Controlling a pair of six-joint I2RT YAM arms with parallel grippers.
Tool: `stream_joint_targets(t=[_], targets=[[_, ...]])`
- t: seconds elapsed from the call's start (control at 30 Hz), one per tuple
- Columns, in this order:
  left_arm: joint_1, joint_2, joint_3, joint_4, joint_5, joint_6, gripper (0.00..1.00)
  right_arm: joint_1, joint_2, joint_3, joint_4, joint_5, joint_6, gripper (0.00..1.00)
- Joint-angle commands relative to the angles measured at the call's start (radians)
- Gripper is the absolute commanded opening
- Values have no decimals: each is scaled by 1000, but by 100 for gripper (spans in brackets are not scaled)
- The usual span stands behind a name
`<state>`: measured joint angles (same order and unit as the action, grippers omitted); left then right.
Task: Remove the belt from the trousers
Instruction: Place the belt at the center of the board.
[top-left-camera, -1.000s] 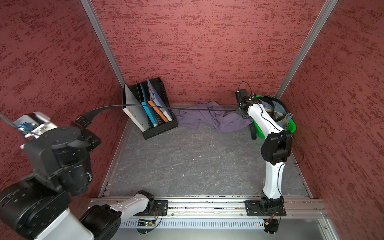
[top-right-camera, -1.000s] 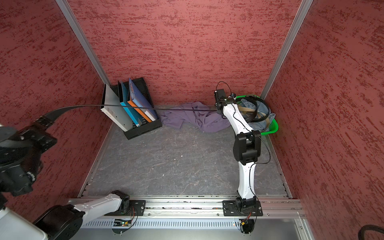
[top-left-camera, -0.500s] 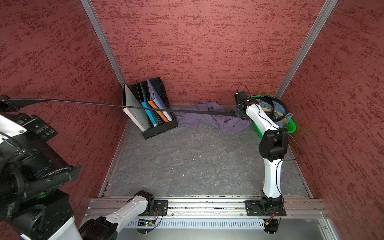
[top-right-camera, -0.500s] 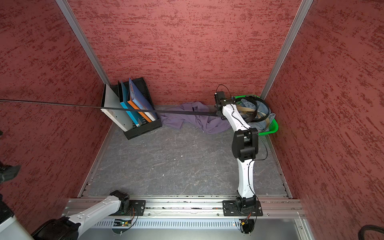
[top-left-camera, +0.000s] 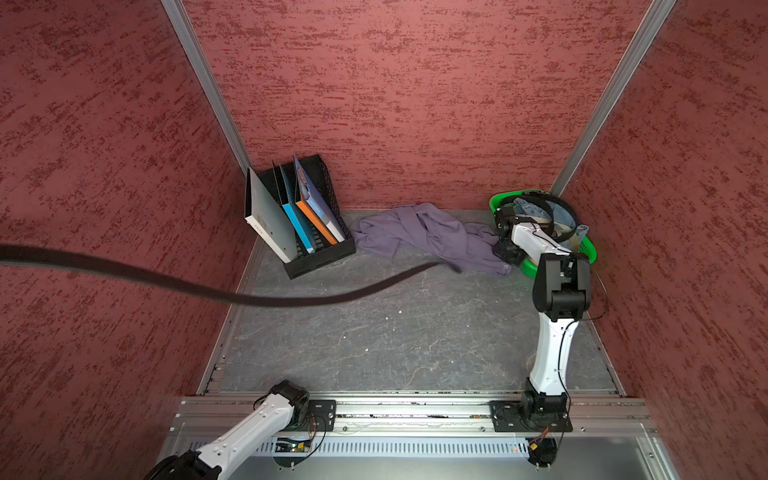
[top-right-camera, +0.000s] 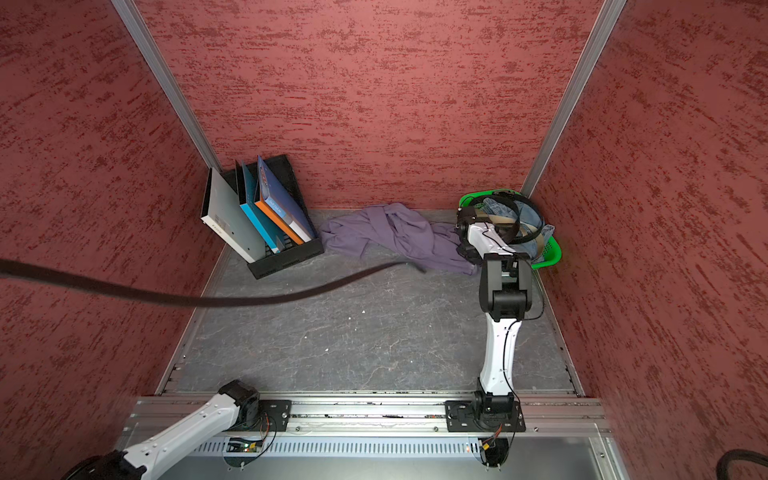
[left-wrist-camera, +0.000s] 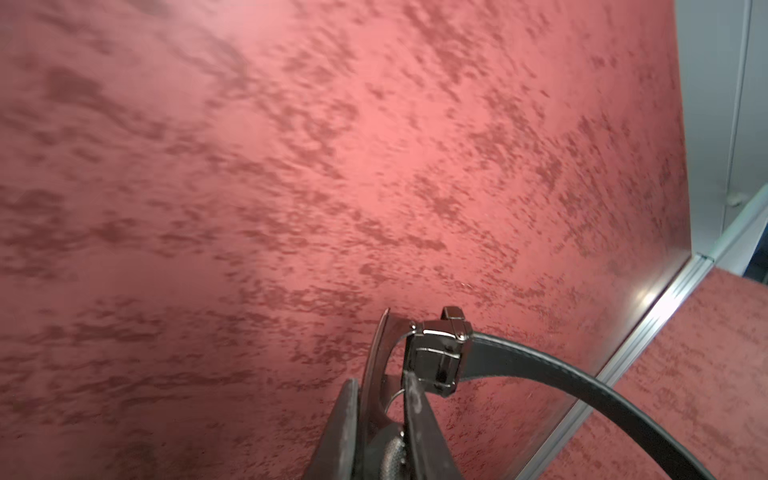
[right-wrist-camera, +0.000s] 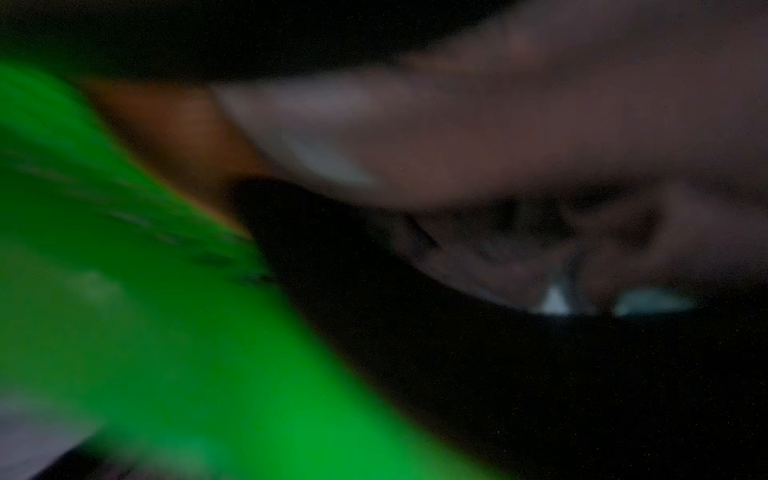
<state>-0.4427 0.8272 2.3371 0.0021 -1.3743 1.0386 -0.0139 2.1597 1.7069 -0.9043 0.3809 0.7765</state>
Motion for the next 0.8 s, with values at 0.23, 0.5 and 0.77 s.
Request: stream_joint_targets(t=[0.23, 0.5, 0.77], targets=[[-202, 214, -125, -451, 25, -517, 0, 77, -170, -106, 528, -336, -298, 0], [-489, 602, 65, -784, 336, -904, 0, 216, -202, -32, 325, -345, -437, 72], [-308, 837, 211, -1173, 929, -1395, 1, 218, -606, -346, 413, -148, -316, 85]])
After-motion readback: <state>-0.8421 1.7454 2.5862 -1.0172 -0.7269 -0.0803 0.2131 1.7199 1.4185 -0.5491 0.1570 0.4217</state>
